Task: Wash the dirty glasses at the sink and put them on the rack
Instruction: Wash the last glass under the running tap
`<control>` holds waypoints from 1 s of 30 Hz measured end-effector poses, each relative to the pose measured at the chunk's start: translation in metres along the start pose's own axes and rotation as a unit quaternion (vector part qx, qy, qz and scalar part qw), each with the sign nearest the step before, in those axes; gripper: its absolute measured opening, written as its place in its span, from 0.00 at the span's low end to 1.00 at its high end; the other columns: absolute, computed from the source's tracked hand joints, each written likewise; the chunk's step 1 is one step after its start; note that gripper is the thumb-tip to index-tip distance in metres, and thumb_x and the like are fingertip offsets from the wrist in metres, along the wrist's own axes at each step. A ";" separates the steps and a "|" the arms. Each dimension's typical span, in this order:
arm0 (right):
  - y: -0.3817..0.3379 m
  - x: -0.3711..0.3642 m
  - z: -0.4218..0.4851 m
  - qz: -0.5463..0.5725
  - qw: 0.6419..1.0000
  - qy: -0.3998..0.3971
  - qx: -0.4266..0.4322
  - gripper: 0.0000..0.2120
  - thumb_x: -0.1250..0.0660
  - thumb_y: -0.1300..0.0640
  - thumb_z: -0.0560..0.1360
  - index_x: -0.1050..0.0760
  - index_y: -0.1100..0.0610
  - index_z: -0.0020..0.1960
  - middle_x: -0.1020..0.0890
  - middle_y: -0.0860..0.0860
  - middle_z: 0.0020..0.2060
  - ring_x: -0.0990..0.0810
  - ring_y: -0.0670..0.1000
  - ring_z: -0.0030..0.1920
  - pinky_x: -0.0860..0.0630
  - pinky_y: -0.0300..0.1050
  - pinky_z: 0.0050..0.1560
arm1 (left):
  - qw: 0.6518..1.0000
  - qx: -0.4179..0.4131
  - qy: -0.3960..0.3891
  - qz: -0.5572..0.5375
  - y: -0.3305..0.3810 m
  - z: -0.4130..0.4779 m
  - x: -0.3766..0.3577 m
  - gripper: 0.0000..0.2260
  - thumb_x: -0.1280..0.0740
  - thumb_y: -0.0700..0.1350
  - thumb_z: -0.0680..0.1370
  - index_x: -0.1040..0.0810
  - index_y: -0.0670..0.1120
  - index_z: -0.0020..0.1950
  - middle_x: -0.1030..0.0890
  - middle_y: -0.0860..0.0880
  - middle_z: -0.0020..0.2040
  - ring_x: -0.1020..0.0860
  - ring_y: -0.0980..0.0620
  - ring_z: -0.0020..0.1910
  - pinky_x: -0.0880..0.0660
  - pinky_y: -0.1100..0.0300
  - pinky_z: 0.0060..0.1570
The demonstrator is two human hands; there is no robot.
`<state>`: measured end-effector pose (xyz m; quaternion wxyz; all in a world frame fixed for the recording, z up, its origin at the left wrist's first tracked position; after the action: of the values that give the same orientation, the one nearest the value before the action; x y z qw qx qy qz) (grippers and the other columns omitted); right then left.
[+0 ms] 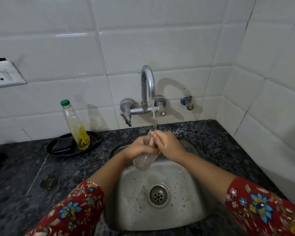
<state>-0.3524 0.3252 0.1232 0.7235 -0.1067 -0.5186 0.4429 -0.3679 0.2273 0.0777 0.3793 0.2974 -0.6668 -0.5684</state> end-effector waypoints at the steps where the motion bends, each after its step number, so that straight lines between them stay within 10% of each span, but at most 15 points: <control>1: 0.003 -0.002 0.002 0.003 1.000 -0.008 -0.015 0.19 0.46 0.52 0.81 0.25 0.57 0.36 0.20 0.47 0.31 0.22 0.47 0.33 0.28 0.38 0.39 | 0.999 0.004 0.029 0.027 -0.001 0.000 0.000 0.13 0.28 0.29 0.69 0.21 0.38 0.51 0.18 0.46 0.43 0.19 0.53 0.43 0.22 0.58 0.49; 5: 0.012 -0.017 0.013 -0.038 0.987 -0.084 -0.133 0.21 0.48 0.51 0.83 0.33 0.48 0.31 0.20 0.50 0.30 0.22 0.50 0.34 0.30 0.41 0.40 | 0.942 0.032 0.204 0.266 -0.009 -0.002 0.002 0.25 0.25 0.50 0.62 0.25 0.50 0.58 0.18 0.53 0.48 0.19 0.52 0.47 0.22 0.53 0.50; 12: 0.013 -0.005 0.006 0.069 0.997 0.000 -0.043 0.23 0.46 0.48 0.80 0.22 0.63 0.42 0.19 0.57 0.33 0.20 0.54 0.34 0.25 0.51 0.39 | 0.997 0.043 -0.014 -0.057 -0.009 0.001 0.002 0.15 0.25 0.38 0.65 0.21 0.39 0.50 0.18 0.43 0.43 0.20 0.47 0.44 0.24 0.51 0.51; 17: 0.014 -0.013 0.019 -0.014 0.991 -0.065 -0.116 0.22 0.47 0.51 0.82 0.31 0.51 0.31 0.21 0.50 0.28 0.21 0.51 0.34 0.28 0.45 0.41 | 0.944 0.032 0.197 0.262 -0.004 0.000 0.003 0.24 0.24 0.50 0.61 0.25 0.49 0.55 0.17 0.53 0.46 0.19 0.54 0.44 0.21 0.55 0.46; 23: 0.004 -0.001 0.008 0.070 0.997 0.001 -0.036 0.18 0.44 0.53 0.81 0.23 0.61 0.40 0.21 0.54 0.30 0.24 0.50 0.32 0.29 0.44 0.37 | 0.992 0.047 -0.020 -0.112 -0.003 -0.001 -0.001 0.13 0.29 0.36 0.68 0.22 0.37 0.52 0.18 0.42 0.43 0.19 0.47 0.42 0.21 0.55 0.47; 27: 0.010 -0.009 0.025 -0.022 0.993 -0.046 -0.105 0.23 0.48 0.50 0.82 0.29 0.53 0.31 0.20 0.52 0.28 0.22 0.52 0.32 0.26 0.46 0.40 | 0.962 0.035 0.176 0.204 -0.006 0.000 0.001 0.27 0.26 0.52 0.62 0.24 0.47 0.59 0.16 0.50 0.48 0.18 0.52 0.46 0.20 0.52 0.50; 30: 0.008 -0.006 0.023 0.016 0.996 -0.030 -0.088 0.24 0.49 0.50 0.83 0.26 0.55 0.33 0.19 0.52 0.27 0.20 0.50 0.31 0.23 0.48 0.42 | 0.978 -0.029 0.139 0.154 0.004 0.003 0.003 0.28 0.24 0.45 0.63 0.27 0.44 0.62 0.18 0.48 0.50 0.18 0.50 0.49 0.21 0.54 0.52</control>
<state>-0.3768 0.3188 0.1248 0.6881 -0.1645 -0.5753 0.4103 -0.3723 0.2270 0.0823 0.5594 0.2561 -0.6287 -0.4755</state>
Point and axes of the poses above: each hand's wrist, its own z-axis towards the middle knuckle, its own x-axis out of the back of the hand, y = z × x, the point moved 7 cm from there along z, towards the middle knuckle
